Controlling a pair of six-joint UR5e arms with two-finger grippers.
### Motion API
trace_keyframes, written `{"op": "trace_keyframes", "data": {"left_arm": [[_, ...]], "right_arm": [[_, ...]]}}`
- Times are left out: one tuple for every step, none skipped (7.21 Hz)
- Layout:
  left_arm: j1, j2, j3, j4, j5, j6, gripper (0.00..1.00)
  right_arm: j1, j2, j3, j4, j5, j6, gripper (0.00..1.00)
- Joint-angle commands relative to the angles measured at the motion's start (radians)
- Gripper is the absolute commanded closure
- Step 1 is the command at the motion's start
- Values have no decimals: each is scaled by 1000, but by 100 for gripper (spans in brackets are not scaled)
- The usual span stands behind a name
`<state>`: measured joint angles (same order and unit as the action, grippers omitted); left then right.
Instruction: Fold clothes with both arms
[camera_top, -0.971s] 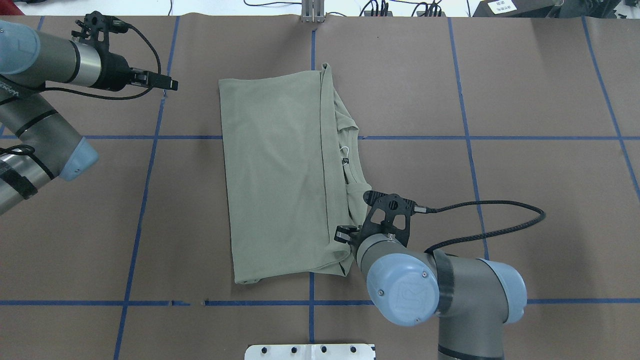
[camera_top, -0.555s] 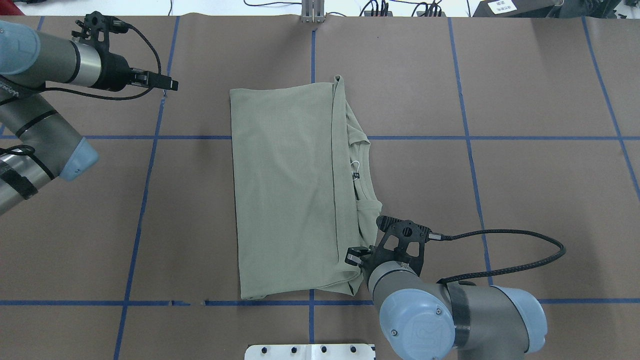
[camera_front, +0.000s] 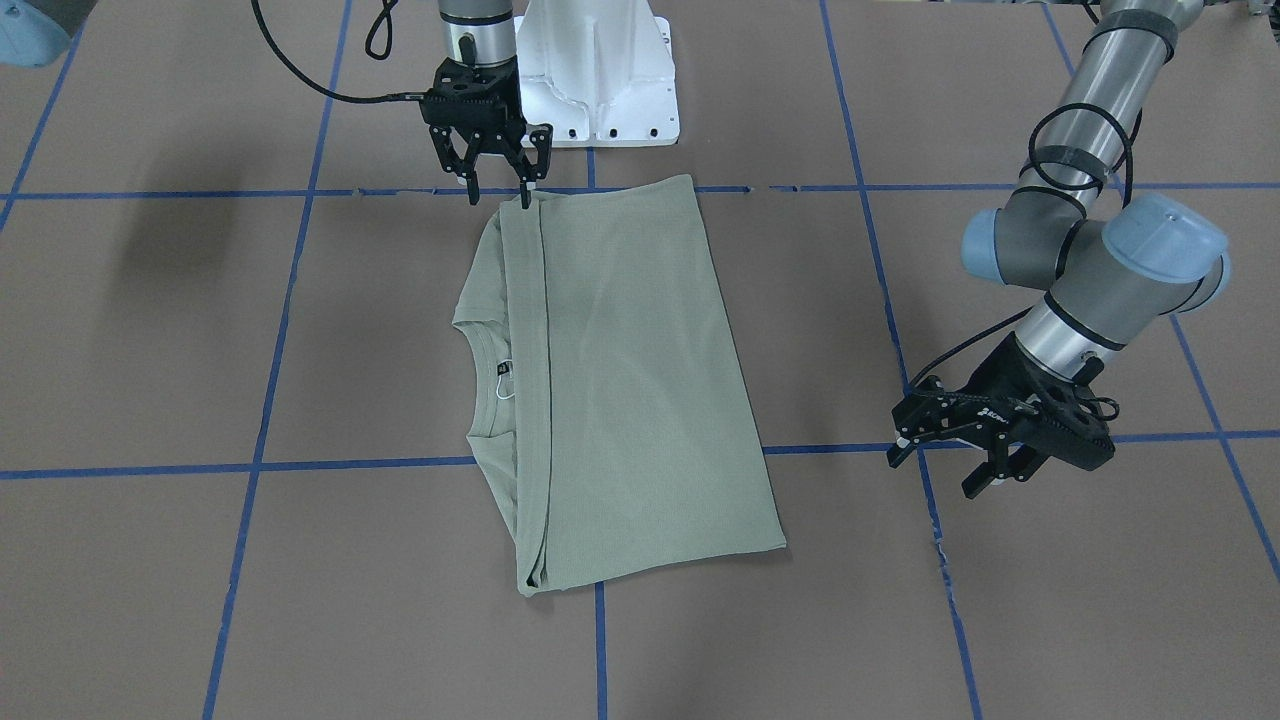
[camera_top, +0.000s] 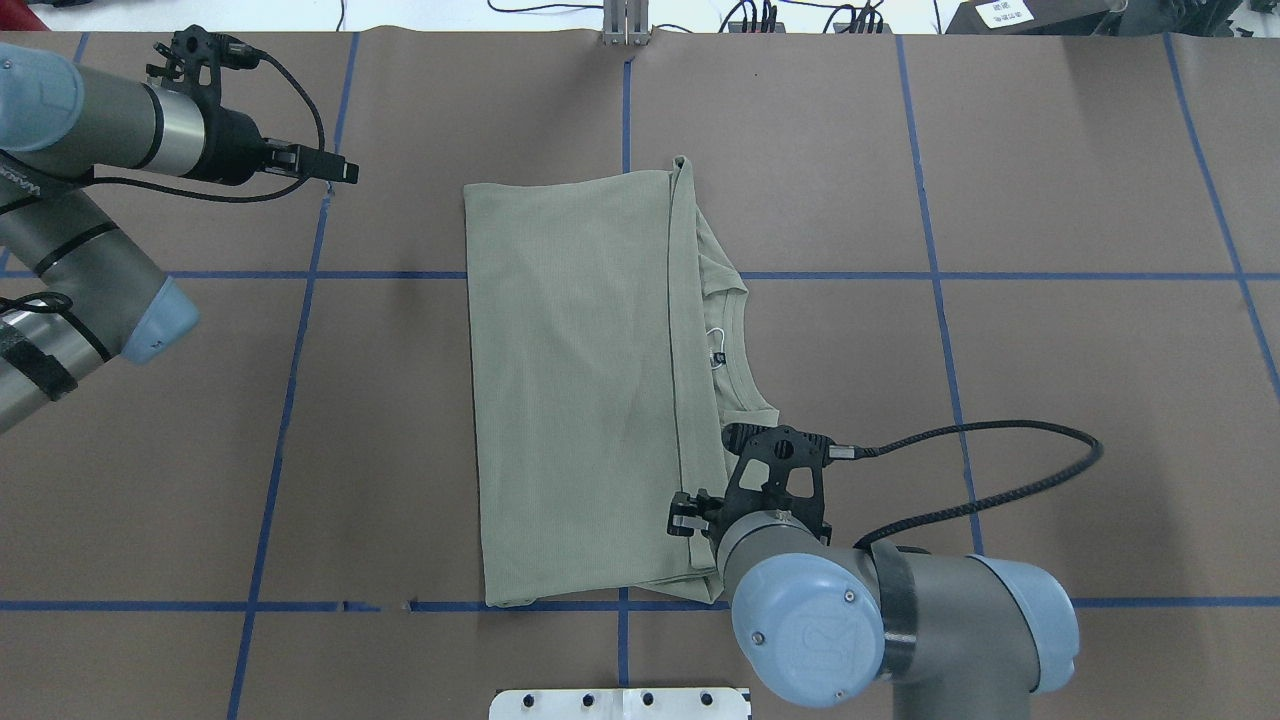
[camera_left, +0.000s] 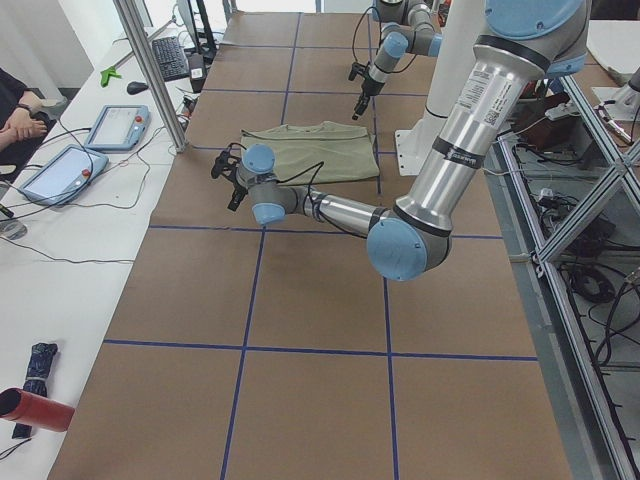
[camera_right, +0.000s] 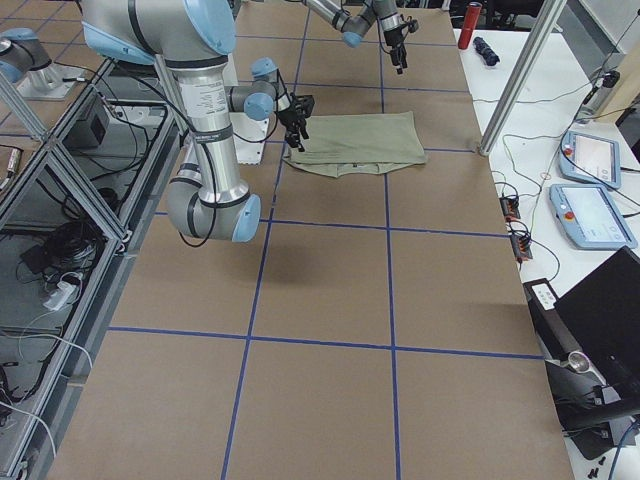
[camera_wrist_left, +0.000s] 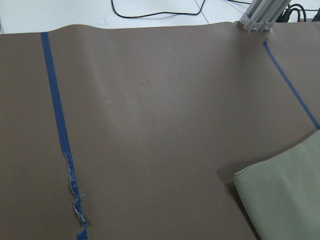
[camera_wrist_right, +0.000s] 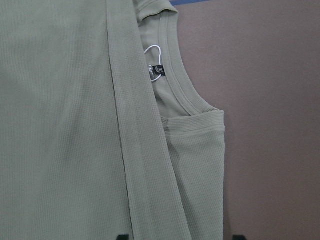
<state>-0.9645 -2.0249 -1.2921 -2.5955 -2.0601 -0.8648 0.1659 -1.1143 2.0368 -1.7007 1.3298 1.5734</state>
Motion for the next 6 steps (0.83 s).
{"op": "trace_keyframes", "data": {"left_arm": [[4,0,0,0,0,-2,0],[4,0,0,0,0,0,0],[4,0,-1,0,0,0,0],[4,0,-3,-2,0,-2,0],[6,0,-3,0,0,-2,0],[6,0,-1,0,0,0,0]], "right_arm": [[49,74,-67,-73,146,-209,0],[49,147,-110,-187,195,-275,0],[47,187,-165,-238,216,-326,0],[46,188,-191,-238,220,-335,1],[43,188,-214,-238,220,-352,7],[43,203,-242,-238,217,-358,18]]}}
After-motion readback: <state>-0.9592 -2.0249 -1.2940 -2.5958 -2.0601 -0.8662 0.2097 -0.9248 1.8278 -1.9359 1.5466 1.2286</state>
